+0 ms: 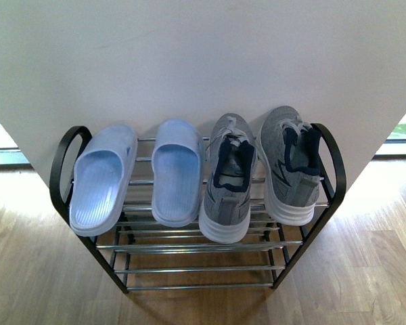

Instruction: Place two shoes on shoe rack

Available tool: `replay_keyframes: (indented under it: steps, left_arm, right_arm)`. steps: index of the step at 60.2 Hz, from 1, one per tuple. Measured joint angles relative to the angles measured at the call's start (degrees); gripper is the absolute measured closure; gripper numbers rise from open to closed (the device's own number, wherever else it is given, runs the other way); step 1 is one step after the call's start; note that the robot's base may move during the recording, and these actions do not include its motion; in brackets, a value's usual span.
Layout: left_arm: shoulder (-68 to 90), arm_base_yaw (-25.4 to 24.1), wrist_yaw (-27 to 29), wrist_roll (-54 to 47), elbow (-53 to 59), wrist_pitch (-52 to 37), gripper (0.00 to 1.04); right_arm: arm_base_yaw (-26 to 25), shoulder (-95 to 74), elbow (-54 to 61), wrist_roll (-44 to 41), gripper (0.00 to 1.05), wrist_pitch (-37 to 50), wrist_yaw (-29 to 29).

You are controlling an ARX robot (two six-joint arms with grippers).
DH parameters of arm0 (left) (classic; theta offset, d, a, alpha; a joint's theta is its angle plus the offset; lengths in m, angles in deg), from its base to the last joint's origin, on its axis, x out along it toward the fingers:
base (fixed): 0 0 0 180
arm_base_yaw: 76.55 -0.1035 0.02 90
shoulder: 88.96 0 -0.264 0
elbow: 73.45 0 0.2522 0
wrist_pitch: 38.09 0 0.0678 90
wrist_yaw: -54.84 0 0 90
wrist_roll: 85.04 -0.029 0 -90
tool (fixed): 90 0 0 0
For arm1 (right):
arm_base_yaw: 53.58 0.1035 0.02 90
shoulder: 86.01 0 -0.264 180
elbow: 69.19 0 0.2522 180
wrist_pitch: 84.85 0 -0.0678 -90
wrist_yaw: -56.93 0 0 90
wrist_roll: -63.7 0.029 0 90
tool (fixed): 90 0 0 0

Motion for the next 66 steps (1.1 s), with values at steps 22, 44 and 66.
replay_keyframes:
  steps: [22,44,66]
  left_arm:
    - [-1.46,0.0,0.0,-0.02,1.79,-0.28,1.04]
    - [-1.46,0.0,0.0,-0.02,1.79,-0.28,0.81]
    - [-1.46,0.0,-0.02,-0.02,1.79,-0.28,0.26]
  right_arm:
    - [0.0,0.0,0.0,0.0,0.09,0.0,0.0]
    - [0.0,-0.02,0.0,0.0,0.09,0.0,0.0]
    - [0.0,-0.02,0.0,0.0,0.09,0.0,0.0]
